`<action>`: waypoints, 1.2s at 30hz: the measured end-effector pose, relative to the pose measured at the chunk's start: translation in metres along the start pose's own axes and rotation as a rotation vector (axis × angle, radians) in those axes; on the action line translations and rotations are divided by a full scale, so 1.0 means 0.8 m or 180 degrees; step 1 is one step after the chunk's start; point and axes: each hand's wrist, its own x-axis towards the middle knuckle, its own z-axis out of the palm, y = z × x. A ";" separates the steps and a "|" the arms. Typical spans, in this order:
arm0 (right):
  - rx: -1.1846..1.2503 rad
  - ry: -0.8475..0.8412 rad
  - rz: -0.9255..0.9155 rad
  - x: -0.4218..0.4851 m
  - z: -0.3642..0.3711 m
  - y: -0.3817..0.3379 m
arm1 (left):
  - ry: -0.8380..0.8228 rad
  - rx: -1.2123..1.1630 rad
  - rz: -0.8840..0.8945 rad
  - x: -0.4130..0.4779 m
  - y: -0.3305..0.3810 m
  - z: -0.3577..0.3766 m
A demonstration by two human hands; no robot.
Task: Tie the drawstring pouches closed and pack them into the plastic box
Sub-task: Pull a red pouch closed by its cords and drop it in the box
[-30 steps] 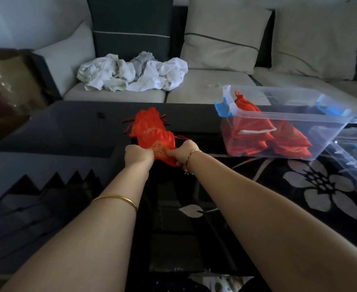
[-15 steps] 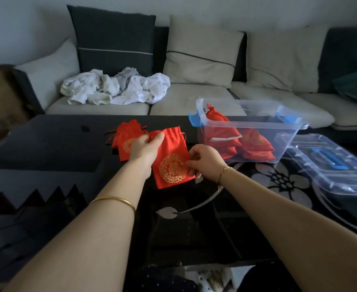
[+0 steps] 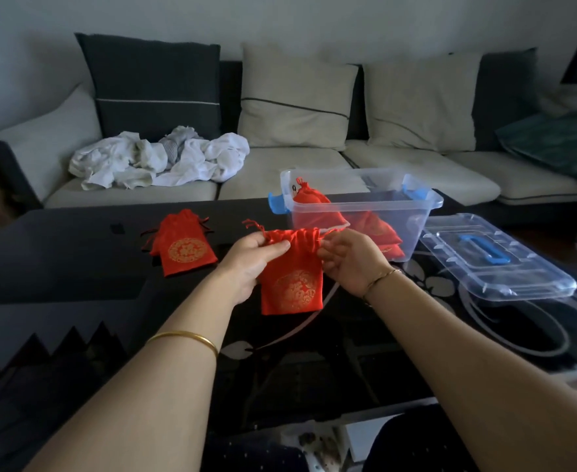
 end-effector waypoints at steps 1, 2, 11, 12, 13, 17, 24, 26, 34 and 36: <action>0.0204 -0.0013 -0.0006 0.001 0.000 -0.002 | -0.0015 0.0011 -0.0024 0.000 0.000 0.000; 0.0295 -0.0014 -0.0078 0.002 -0.002 -0.003 | -0.0030 0.0026 -0.0047 0.000 0.001 0.001; 0.0171 0.0099 -0.0616 0.004 -0.007 -0.007 | -0.0096 -0.0035 -0.0157 -0.001 0.003 -0.002; 0.0153 0.0118 -0.0641 0.004 -0.008 -0.007 | -0.0104 -0.0076 -0.0167 -0.001 0.003 -0.002; 0.0137 0.0136 -0.0663 0.004 -0.008 -0.008 | -0.0117 -0.0133 -0.0177 -0.001 0.003 -0.003; 0.0072 0.0129 -0.0697 0.002 -0.010 -0.008 | -0.0144 -0.0448 -0.0161 0.000 0.007 -0.006; -0.0059 0.0218 -0.0889 0.000 -0.010 -0.008 | 0.0314 -0.0782 -0.0156 0.001 0.012 -0.010; -0.0131 0.0284 -0.0938 0.001 -0.011 -0.008 | 0.0446 -0.0758 -0.0152 0.000 0.014 -0.011; -0.1227 0.0556 -0.1299 0.000 -0.015 -0.005 | 0.1294 0.0156 0.0205 0.007 0.012 -0.021; -0.1742 0.0585 -0.1479 0.001 -0.017 -0.004 | 0.1448 0.0408 0.0391 0.007 0.013 -0.024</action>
